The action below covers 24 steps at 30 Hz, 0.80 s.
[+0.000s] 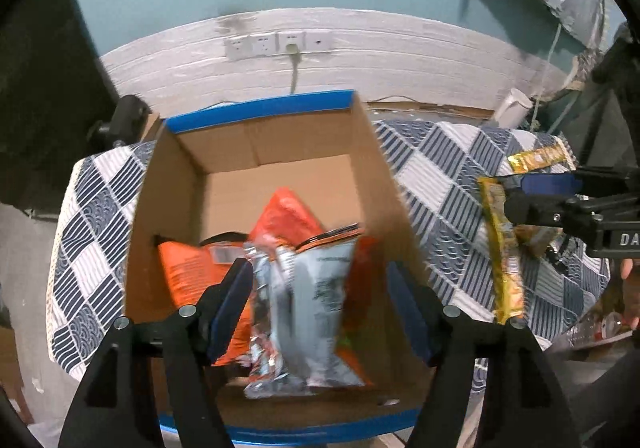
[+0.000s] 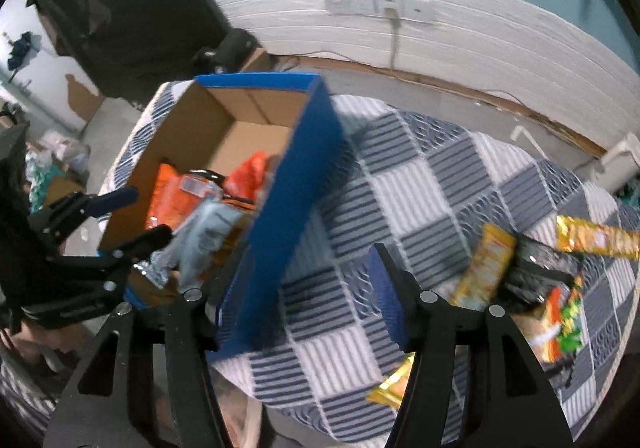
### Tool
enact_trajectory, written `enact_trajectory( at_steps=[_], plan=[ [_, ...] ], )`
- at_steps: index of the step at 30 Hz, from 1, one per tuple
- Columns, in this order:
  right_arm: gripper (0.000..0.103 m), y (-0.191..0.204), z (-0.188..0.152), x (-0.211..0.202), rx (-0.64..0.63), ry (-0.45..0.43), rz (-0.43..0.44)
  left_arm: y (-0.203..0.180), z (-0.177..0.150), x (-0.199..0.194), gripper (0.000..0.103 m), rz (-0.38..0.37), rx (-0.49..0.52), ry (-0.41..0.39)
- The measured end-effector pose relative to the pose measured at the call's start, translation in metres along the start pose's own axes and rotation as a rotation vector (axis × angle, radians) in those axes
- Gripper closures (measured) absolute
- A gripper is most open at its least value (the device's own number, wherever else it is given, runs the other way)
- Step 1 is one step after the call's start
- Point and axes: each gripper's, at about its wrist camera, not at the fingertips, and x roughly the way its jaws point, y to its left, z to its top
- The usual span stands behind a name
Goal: Organize snacks
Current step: 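Carry the silver bar and white bag into the box and release both, then grasp the long yellow snack bar with the left gripper while the right grasps the orange-white bag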
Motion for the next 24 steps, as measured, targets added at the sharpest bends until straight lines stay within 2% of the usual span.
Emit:
enact_trajectory(
  at_steps=[10,17,24],
  plan=[
    [0.043,-0.070,-0.027,-0.031,0.103,-0.036,-0.042,-0.063,0.002,0.000,0.027,-0.020,0.103,0.005],
    [0.040,-0.114,-0.044,-0.037,0.143,-0.026,-0.086,-0.103,0.005,0.010,0.027,-0.046,0.152,0.035],
    [0.040,-0.151,-0.056,-0.035,0.162,-0.006,-0.080,-0.136,0.015,0.024,0.027,-0.054,0.211,0.046]
  ],
)
